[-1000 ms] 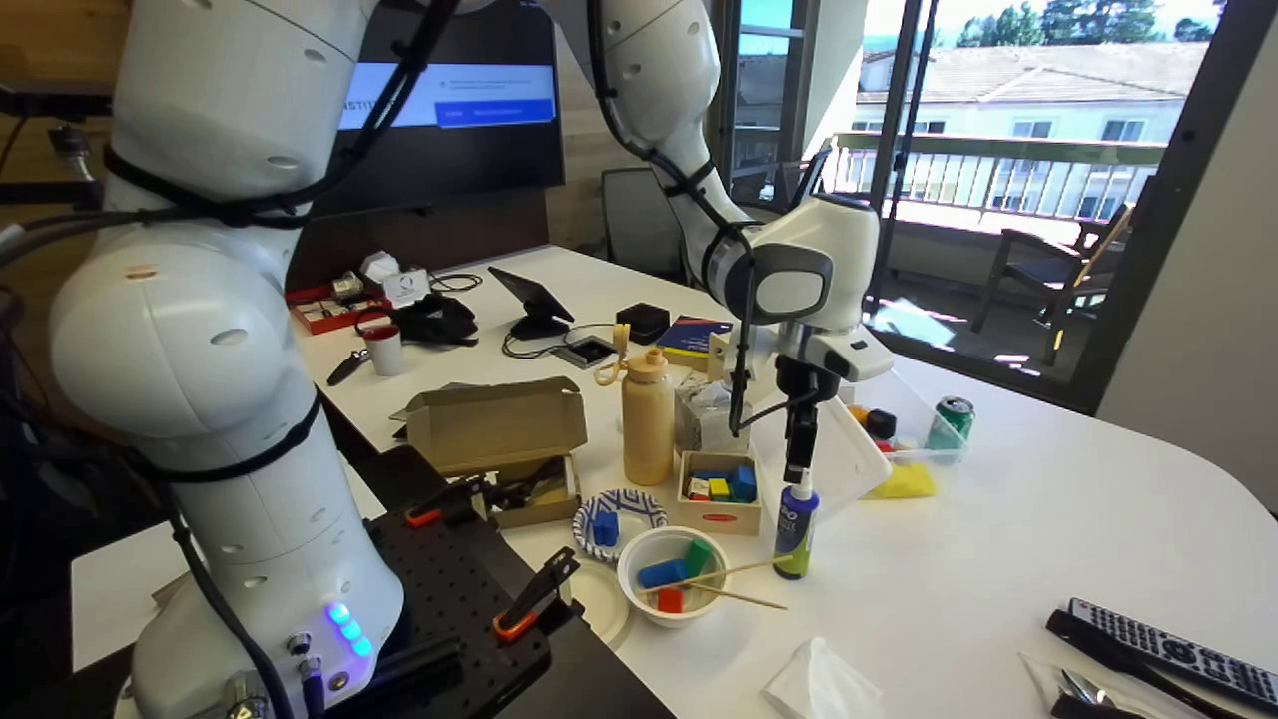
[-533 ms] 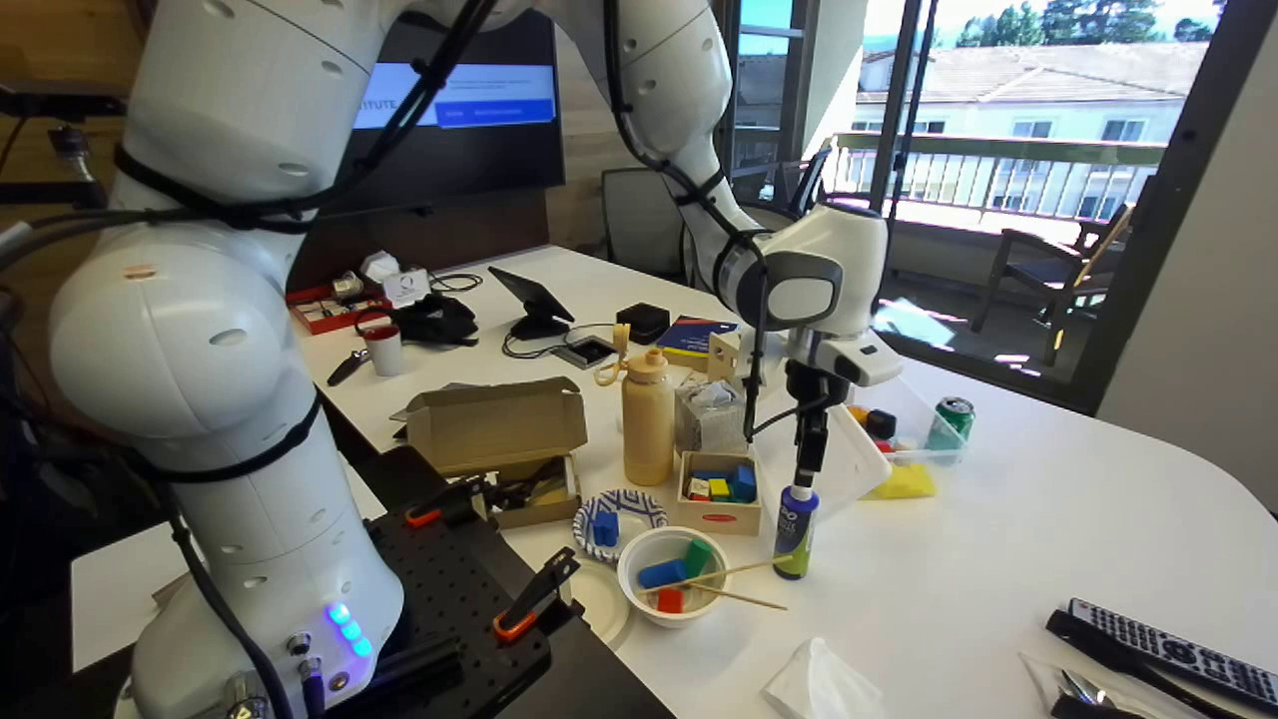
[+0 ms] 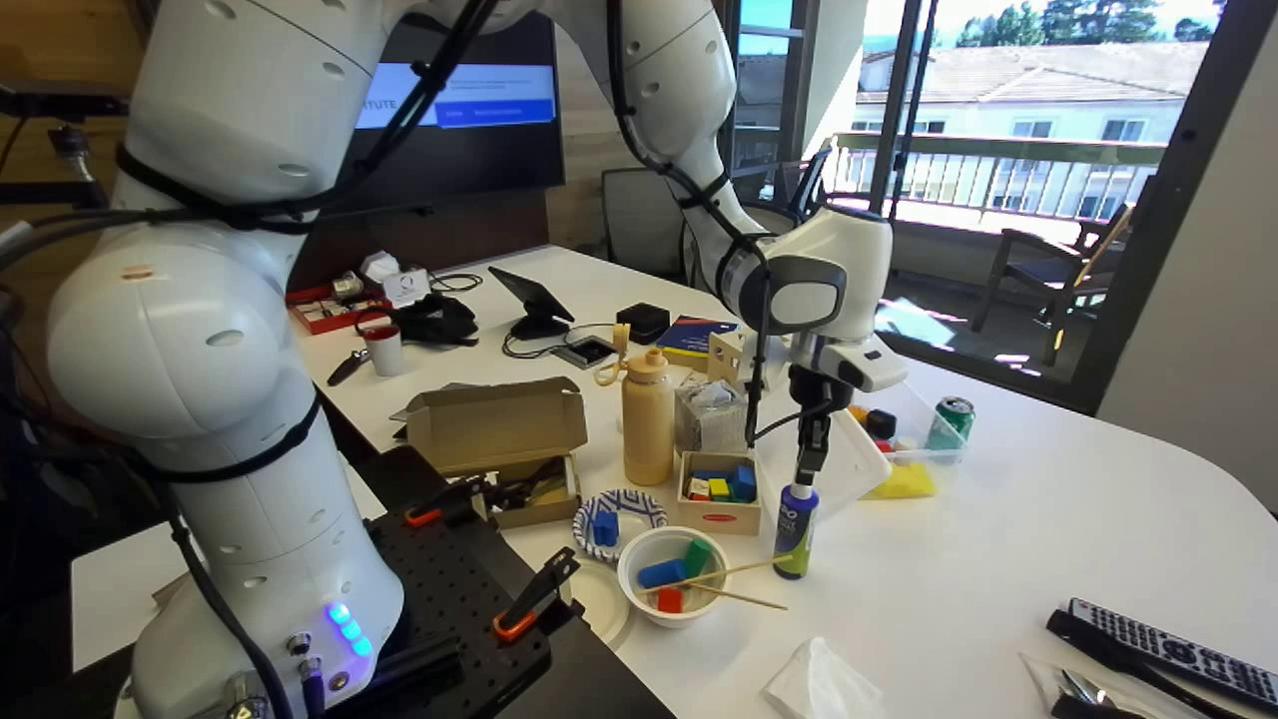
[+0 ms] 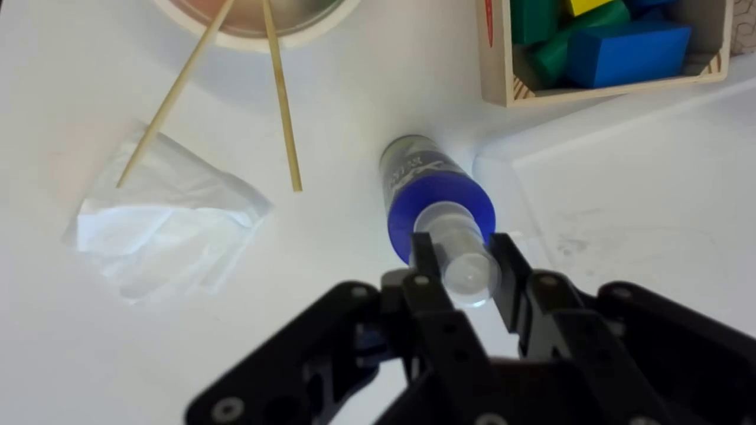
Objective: Remove the clear lid from the blue bottle.
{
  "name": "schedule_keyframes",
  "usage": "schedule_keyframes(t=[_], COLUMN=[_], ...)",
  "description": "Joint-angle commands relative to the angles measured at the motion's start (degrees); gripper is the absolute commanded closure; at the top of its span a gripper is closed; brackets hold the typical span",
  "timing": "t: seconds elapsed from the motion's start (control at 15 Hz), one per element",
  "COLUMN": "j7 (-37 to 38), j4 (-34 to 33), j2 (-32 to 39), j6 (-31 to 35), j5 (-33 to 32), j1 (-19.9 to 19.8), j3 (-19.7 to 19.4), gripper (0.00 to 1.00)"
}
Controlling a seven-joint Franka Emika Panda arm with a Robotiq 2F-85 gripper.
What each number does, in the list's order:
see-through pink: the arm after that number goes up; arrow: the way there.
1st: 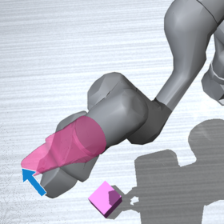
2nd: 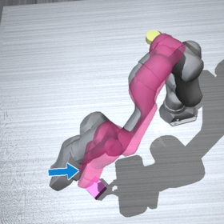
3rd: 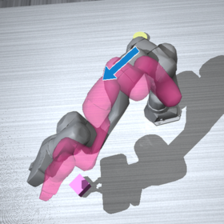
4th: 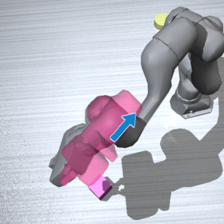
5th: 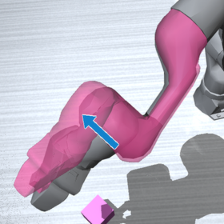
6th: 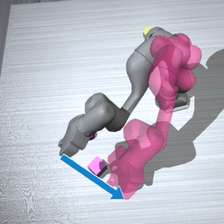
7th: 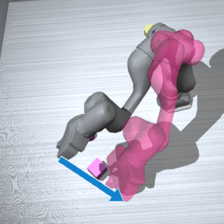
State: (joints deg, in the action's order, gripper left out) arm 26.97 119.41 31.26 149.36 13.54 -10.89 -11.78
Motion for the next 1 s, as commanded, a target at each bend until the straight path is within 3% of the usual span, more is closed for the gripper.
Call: schedule_keyframes(t=[0.0,0.07,0.6,0.93], j7=[-1.1,-2.0,-2.2,1.8], j4=[-0.9,-1.1,-4.4,-8.0], j2=[-0.1,-0.2,-1.6,-1.4], j6=[-1.3,-1.9,-11.9,-16.1], j5=[1.7,2.7,6.9,4.8], j1=[-0.5,-1.3,-3.8,-1.7], j3=[0.1,0.9,1.3,-1.2], gripper=[0.99,0.94,0.94,0.94])
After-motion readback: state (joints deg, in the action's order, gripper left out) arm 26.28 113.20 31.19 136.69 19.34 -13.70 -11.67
